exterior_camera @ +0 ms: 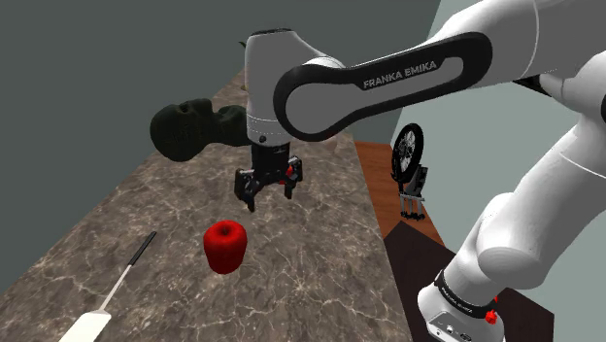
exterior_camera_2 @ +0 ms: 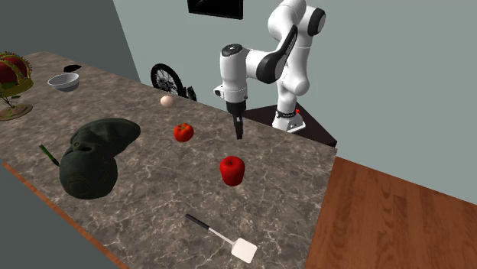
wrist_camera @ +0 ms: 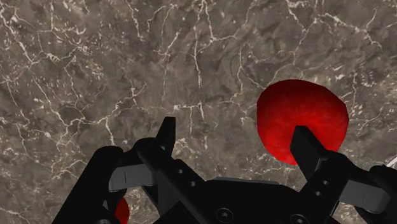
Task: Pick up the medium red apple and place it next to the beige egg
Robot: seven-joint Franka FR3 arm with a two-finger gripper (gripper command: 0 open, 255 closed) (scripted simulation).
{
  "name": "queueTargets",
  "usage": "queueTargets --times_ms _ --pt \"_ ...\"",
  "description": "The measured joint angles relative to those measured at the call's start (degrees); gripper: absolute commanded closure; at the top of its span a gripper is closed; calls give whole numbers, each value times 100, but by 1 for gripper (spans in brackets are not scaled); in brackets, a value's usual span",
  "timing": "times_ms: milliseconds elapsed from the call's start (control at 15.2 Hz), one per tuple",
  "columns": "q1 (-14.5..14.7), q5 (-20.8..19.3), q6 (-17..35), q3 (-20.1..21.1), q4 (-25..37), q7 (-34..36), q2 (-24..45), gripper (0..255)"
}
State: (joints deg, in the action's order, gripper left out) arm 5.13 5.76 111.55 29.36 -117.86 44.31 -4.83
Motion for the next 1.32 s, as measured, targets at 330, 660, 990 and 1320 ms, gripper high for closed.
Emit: queueTargets --times_ms 330,660,990,1320 --pt "219 -553 234 229 928 896 1120 0" --pt "445 -923 412 241 1416 1377 1789 0" --pt "489 -1029 732 216 1250 1453 1963 0" --pt "500 -1044 768 215 1236 1470 1986 0"
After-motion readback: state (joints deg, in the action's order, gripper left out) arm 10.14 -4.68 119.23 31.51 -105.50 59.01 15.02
